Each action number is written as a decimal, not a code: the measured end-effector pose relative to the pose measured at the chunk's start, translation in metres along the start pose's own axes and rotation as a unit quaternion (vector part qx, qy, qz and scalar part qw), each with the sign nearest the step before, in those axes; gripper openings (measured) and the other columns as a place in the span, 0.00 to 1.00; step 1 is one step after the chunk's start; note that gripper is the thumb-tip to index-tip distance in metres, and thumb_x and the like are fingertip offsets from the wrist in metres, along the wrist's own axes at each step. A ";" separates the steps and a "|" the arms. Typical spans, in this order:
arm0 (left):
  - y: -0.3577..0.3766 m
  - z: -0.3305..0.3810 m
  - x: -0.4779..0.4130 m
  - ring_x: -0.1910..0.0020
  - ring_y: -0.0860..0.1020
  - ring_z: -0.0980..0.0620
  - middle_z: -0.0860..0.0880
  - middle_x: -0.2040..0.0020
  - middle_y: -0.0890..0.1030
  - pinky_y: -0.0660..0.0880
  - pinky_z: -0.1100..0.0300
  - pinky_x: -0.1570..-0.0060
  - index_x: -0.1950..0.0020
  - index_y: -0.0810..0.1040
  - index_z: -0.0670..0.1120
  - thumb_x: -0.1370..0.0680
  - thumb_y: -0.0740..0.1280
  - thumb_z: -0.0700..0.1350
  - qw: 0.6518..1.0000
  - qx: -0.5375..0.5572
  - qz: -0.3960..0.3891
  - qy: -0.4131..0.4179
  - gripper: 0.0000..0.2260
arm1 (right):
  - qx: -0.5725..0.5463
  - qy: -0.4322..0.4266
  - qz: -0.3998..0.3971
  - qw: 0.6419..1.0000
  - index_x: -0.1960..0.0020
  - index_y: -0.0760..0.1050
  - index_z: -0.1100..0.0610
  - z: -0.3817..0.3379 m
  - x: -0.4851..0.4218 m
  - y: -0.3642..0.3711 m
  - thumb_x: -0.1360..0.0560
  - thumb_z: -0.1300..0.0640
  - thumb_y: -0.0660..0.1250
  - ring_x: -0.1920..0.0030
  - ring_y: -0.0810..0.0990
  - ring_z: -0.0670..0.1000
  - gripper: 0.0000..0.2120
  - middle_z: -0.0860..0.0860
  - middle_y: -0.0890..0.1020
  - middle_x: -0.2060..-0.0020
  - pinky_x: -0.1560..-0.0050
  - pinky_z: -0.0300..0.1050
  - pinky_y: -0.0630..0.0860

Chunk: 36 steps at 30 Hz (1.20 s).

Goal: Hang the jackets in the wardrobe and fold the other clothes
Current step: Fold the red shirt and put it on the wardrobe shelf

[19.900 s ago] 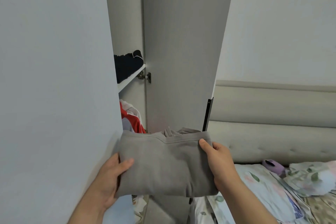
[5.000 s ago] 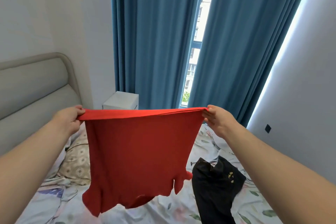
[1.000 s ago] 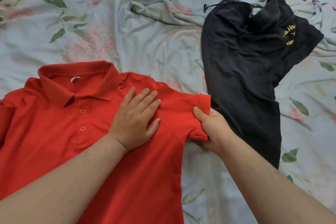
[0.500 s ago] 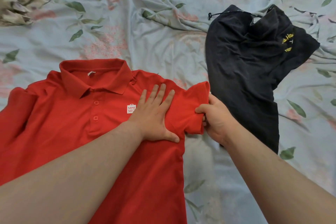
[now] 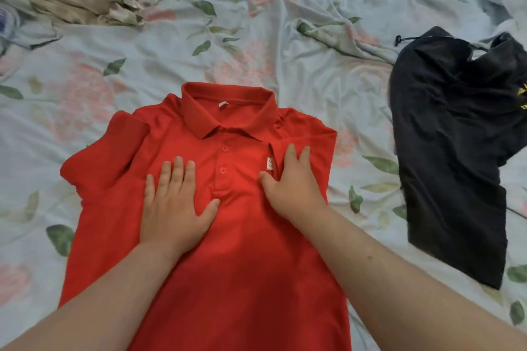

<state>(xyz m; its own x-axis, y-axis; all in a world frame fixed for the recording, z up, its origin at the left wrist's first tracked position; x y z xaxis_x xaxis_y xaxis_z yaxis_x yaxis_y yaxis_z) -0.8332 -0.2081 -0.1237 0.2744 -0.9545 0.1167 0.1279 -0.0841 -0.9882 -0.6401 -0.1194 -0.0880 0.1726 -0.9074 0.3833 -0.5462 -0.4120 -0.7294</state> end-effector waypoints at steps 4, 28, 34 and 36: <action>0.012 -0.002 -0.001 0.21 0.54 0.43 0.41 0.20 0.57 0.49 0.41 0.23 0.21 0.58 0.42 0.26 0.49 0.68 1.000 0.001 0.018 0.010 0.42 | 0.150 -0.086 0.055 0.983 0.21 0.54 0.63 0.002 0.009 0.019 0.22 0.53 0.61 0.31 0.68 0.64 0.34 0.62 0.49 0.20 0.33 0.53 0.68; -0.042 -0.157 -0.079 0.43 0.76 0.44 0.45 0.43 0.78 0.71 0.53 0.43 0.38 0.78 0.44 0.26 0.69 0.58 0.930 0.302 0.036 -0.205 0.22 | 0.299 -0.190 0.070 0.932 0.24 0.66 0.56 -0.124 -0.032 0.139 0.26 0.46 0.53 0.23 0.62 0.57 0.32 0.57 0.66 0.24 0.24 0.57 0.57; -0.040 -0.167 -0.109 0.62 0.78 0.49 0.50 0.63 0.80 0.71 0.58 0.65 0.58 0.79 0.41 0.27 0.73 0.48 0.875 0.423 -0.092 -0.216 0.11 | 0.307 -0.189 0.074 0.930 0.26 0.68 0.57 -0.123 -0.034 0.140 0.26 0.46 0.54 0.24 0.63 0.57 0.31 0.57 0.67 0.25 0.25 0.56 0.55; -0.045 -0.181 -0.110 0.60 0.76 0.48 0.51 0.61 0.77 0.70 0.56 0.60 0.56 0.77 0.43 0.24 0.69 0.48 0.888 0.394 -0.041 -0.232 0.09 | 0.307 -0.190 0.077 0.929 0.26 0.69 0.57 -0.123 -0.035 0.140 0.27 0.46 0.55 0.24 0.64 0.57 0.31 0.57 0.68 0.25 0.26 0.56 0.55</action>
<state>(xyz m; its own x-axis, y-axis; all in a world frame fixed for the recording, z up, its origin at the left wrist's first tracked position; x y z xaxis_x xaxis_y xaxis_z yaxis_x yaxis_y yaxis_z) -1.0417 -0.1512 -0.1099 0.5741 -0.7181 0.3934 0.7423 0.2536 -0.6203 -0.8237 -0.1353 -0.1336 0.4725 -0.8750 0.1055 -0.0370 -0.1393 -0.9896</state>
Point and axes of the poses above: each hand's wrist, its own x-axis away from the middle knuckle, its own y-axis out of the palm, z = x × y, the point moved 5 cm from there along -x, towards the middle knuckle
